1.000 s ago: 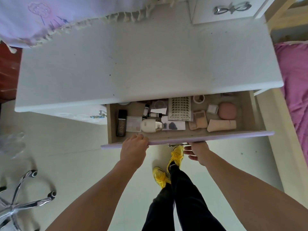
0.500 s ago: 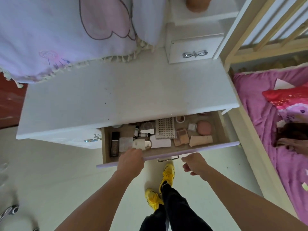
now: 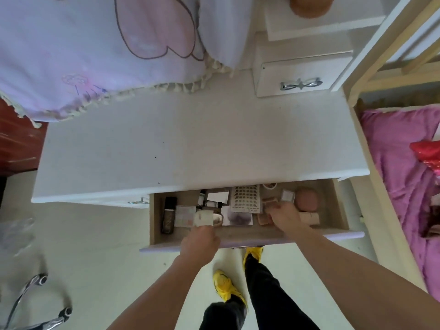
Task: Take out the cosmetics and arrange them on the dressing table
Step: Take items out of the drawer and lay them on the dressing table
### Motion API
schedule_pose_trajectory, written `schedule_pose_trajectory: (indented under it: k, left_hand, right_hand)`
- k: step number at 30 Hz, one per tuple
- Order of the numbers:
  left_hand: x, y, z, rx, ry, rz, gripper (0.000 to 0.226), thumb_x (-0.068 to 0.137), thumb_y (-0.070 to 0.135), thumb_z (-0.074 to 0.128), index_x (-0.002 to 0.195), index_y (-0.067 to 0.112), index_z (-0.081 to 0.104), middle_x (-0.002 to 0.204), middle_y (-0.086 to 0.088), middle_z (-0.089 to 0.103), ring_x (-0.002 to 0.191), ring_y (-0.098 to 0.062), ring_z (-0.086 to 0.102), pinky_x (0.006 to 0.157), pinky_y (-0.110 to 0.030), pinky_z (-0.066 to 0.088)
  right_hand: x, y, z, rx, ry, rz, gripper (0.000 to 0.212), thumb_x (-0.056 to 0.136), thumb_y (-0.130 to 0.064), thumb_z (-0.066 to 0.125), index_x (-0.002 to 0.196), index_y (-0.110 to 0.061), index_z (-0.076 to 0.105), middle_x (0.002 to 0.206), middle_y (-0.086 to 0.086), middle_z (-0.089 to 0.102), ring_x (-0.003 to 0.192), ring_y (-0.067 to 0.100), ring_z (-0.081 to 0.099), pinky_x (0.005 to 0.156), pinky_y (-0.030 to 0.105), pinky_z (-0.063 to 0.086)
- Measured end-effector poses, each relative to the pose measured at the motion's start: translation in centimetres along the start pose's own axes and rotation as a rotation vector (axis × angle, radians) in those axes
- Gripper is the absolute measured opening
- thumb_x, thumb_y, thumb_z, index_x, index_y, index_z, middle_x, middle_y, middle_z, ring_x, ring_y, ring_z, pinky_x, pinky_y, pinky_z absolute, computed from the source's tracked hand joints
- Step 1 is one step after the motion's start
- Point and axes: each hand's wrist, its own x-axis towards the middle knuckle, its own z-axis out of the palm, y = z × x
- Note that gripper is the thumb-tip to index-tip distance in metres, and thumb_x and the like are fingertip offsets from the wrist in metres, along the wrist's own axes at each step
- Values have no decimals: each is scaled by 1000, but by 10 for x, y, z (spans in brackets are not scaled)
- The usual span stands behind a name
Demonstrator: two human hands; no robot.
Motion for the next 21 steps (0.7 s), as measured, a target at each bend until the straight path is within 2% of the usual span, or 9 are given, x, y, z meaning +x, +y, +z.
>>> schedule_pose_trajectory:
  k: [2, 4, 6, 10, 12, 14, 17, 19, 21]
  left_hand:
    - [9, 1, 6, -32, -25, -35, 27, 91, 35, 44, 90, 15, 62, 93, -6, 63, 85, -24, 61, 71, -32, 50]
    - [19, -1, 11, -51, -45, -55, 29, 92, 37, 44, 91, 14, 61, 96, -7, 62, 89, -24, 60, 73, -32, 49]
    - [26, -2, 15, -46, -62, -61, 27, 94, 35, 44, 84, 12, 56, 89, -6, 58, 86, -24, 57, 69, -30, 43]
    - [27, -8, 21, -37, -48, -68, 26, 92, 36, 44, 83, 14, 56, 94, -7, 61, 89, -26, 58, 76, -34, 46]
    - [27, -12, 24, -34, -43, -69, 25, 92, 36, 43, 82, 16, 54, 96, -7, 60, 92, -26, 57, 81, -35, 45]
    - [27, -15, 25, -23, -30, -63, 27, 92, 38, 43, 86, 16, 58, 99, -7, 60, 96, -24, 55, 85, -35, 43]
    - [27, -19, 25, -44, -32, -52, 30, 93, 39, 44, 94, 15, 63, 100, -4, 60, 96, -22, 55, 87, -34, 42]
    - [27, -21, 23, -108, -56, -73, 28, 92, 37, 48, 94, 14, 65, 97, -4, 63, 93, -22, 57, 84, -33, 45]
    - [29, -26, 19, -242, -82, -114, 24, 91, 34, 52, 96, 14, 66, 95, -3, 65, 88, -20, 59, 77, -30, 48]
  right_hand:
    - [19, -6, 12, -3, -18, 2, 18, 87, -21, 66, 74, -8, 67, 86, 19, 72, 83, 35, 67, 75, 42, 56]
    - [36, -9, 24, 5, -25, 33, 22, 88, -28, 68, 87, -5, 70, 86, 17, 71, 76, 32, 67, 68, 41, 57]
    - [52, -11, 37, 12, -26, 65, 29, 88, -33, 68, 98, -6, 66, 89, 14, 70, 73, 32, 68, 64, 44, 59]
    - [67, -18, 50, -16, 27, 86, 30, 80, -38, 75, 96, -14, 68, 95, 10, 71, 86, 31, 69, 77, 45, 59]
    - [77, -12, 59, 18, 17, 122, 39, 70, -44, 81, 90, -12, 70, 93, 6, 73, 84, 29, 71, 74, 46, 61]
    - [90, 2, 69, 31, 33, 128, 54, 60, -51, 82, 91, -7, 73, 94, 11, 76, 80, 29, 73, 70, 48, 61]
    - [73, -11, 73, 85, 68, 98, 41, 75, -37, 82, 100, -6, 73, 100, 15, 74, 82, 28, 71, 69, 39, 60]
    - [62, -18, 72, 212, 29, 105, 29, 83, -26, 78, 102, -6, 70, 101, 18, 73, 71, 25, 66, 55, 26, 50]
    - [51, -22, 69, 367, -32, 114, 21, 86, -19, 75, 101, -7, 66, 99, 17, 71, 60, 15, 61, 48, 20, 42]
